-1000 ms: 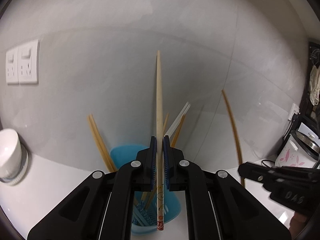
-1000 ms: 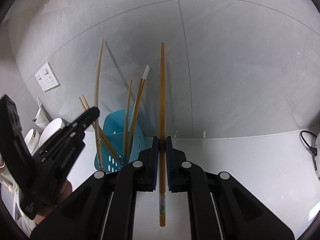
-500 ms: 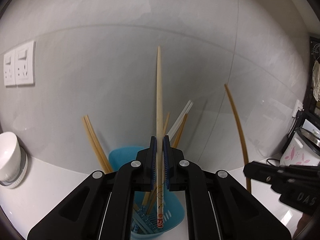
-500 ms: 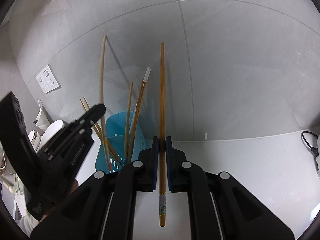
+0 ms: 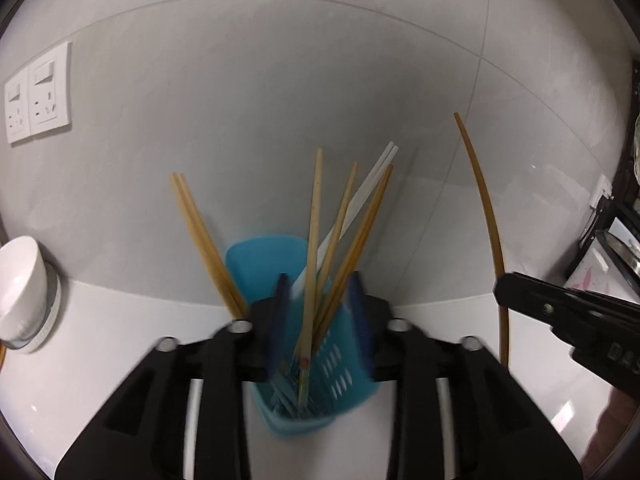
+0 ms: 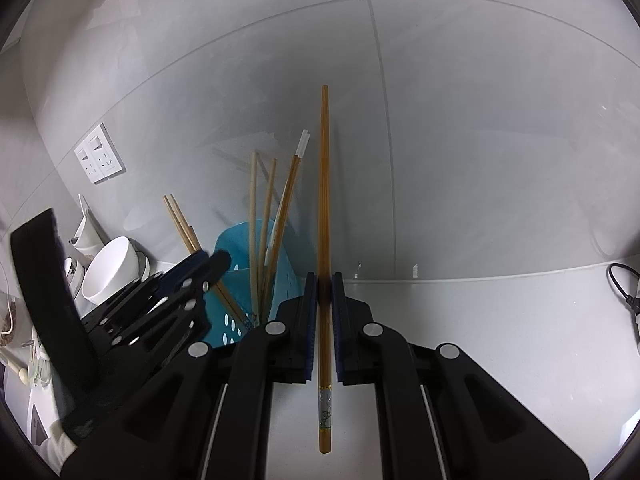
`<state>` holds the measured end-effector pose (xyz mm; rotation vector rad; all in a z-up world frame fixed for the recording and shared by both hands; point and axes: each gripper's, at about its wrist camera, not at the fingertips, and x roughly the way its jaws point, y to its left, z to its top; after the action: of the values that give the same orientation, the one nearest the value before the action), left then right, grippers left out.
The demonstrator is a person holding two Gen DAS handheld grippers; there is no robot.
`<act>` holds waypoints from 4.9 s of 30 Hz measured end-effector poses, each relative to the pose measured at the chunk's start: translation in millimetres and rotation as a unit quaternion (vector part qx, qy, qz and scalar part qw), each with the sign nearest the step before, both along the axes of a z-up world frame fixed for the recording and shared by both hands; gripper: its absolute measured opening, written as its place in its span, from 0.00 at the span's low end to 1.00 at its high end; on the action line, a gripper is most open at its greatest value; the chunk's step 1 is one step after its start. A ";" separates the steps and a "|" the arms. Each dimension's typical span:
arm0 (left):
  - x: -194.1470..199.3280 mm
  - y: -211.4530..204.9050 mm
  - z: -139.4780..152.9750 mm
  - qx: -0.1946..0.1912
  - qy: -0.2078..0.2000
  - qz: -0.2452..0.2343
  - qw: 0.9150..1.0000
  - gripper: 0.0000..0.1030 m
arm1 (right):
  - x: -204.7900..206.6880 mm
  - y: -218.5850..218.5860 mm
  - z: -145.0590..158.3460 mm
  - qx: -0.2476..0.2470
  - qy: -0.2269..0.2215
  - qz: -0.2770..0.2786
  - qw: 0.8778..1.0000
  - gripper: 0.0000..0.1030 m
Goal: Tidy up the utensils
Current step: 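Lower both chopsticks into the holder and open the left tool, then lower the right tool's chopstick into the holder and open it, then move both open tools back over the remaining chopsticks on the counter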
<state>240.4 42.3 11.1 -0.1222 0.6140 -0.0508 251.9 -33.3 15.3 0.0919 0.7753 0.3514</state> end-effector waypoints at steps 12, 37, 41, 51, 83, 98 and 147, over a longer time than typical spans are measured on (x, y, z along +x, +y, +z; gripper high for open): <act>-21.7 0.2 13.2 0.005 0.066 0.007 0.998 0.91 | 0.7 12.5 7.2 0.005 -0.013 0.018 1.000 0.06; -53.0 83.7 19.9 0.018 0.104 0.067 0.992 0.94 | 19.4 58.0 25.0 0.080 -0.095 0.070 0.990 0.06; -54.3 88.9 20.8 0.019 0.107 0.072 0.991 0.94 | 22.6 63.2 17.4 0.082 -0.105 0.068 0.989 0.06; -56.3 99.6 13.8 0.014 0.112 0.084 0.990 0.94 | 23.5 70.4 -13.7 0.066 -0.101 0.065 0.991 0.06; -52.4 101.8 9.5 0.011 0.116 0.095 0.989 0.94 | -0.4 44.6 -20.6 -0.028 -0.068 0.030 0.997 0.82; -60.8 55.1 6.4 0.025 0.142 0.069 0.987 0.94 | -31.5 -33.1 -37.5 -0.086 -0.005 -0.025 0.996 0.92; -154.5 -174.6 -146.9 0.034 0.344 0.001 0.938 0.83 | -146.2 -236.9 -156.8 -0.128 0.248 -0.088 0.956 0.52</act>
<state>85.9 -132.3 -135.7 -0.0718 1.3157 0.0182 105.7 -270.3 -141.5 0.0039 1.2945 0.0518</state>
